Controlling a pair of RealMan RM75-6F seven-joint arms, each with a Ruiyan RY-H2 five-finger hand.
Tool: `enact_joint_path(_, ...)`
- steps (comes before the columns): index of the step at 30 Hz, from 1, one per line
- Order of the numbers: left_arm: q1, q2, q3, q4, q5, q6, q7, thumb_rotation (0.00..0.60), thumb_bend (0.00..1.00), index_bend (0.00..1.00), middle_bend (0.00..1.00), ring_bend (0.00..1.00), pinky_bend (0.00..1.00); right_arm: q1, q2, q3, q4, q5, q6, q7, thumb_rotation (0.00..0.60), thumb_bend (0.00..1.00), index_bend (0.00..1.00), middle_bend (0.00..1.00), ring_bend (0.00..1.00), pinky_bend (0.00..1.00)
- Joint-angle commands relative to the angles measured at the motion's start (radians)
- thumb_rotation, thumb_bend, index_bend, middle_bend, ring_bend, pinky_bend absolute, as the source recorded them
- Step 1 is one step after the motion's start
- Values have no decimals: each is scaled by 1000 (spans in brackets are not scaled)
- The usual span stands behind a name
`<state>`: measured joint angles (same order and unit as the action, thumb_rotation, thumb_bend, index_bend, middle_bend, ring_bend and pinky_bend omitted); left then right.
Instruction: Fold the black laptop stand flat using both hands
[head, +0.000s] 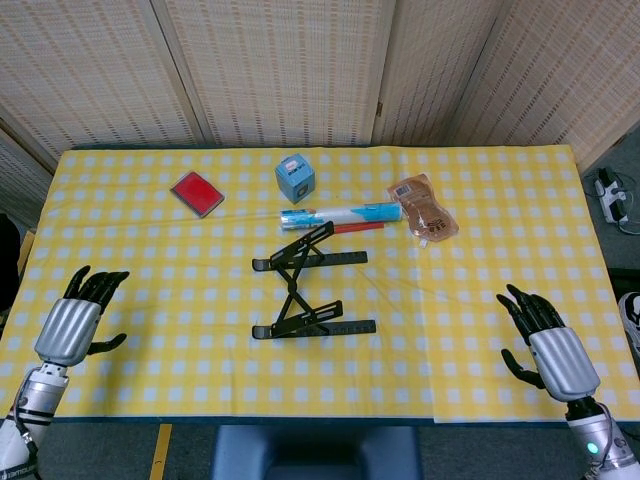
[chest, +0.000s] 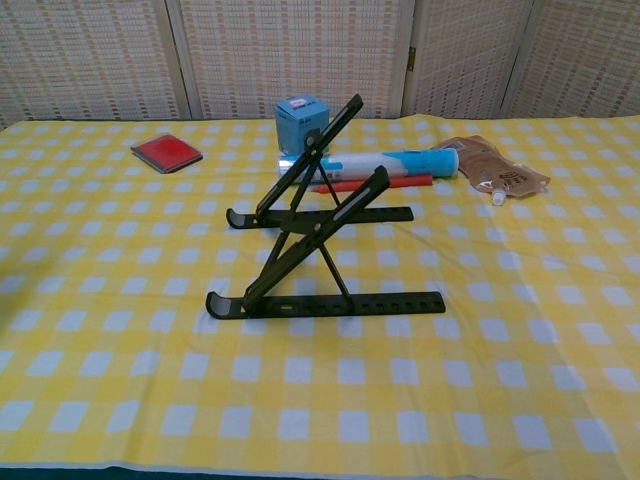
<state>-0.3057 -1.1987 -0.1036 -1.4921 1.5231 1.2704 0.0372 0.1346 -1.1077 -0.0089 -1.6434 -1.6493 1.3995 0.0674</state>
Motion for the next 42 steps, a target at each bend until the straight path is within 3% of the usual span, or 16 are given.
enact_joint_path(1, -32, -6, -7, 2, -4, -30, -26, 600, 188, 148, 186, 170, 70, 51, -9, -15, -13, -27, -72, 70, 600, 430, 0, 45, 85, 90)
enact_joint_path(9, -21, -12, 18, -5, -10, -18, -44, 600, 188, 148, 186, 171, 69, 223, -41, -3, -54, -59, -273, 296, 600, 430, 0, 5, 69, 91)
enact_joint_path(14, 1, -5, 33, -7, -17, 7, -56, 600, 188, 147, 186, 170, 68, 338, -87, 17, -45, -64, -369, 535, 600, 430, 0, 0, 59, 90)
enact_joint_path(27, 27, -10, 60, 9, -35, 17, -73, 600, 188, 148, 186, 171, 66, 517, -246, 64, 110, -22, -432, 1125, 600, 430, 0, 0, 64, 78)
enact_joint_path(34, 28, -13, 62, 7, -46, 12, -61, 600, 189, 148, 186, 171, 66, 596, -315, 71, 188, -11, -470, 1325, 600, 430, 0, 4, 80, 68)
enact_joint_path(42, 28, -16, 65, 2, -56, 5, -47, 600, 188, 149, 186, 171, 66, 668, -357, 52, 242, -17, -505, 1525, 600, 430, 0, 100, 157, 79)
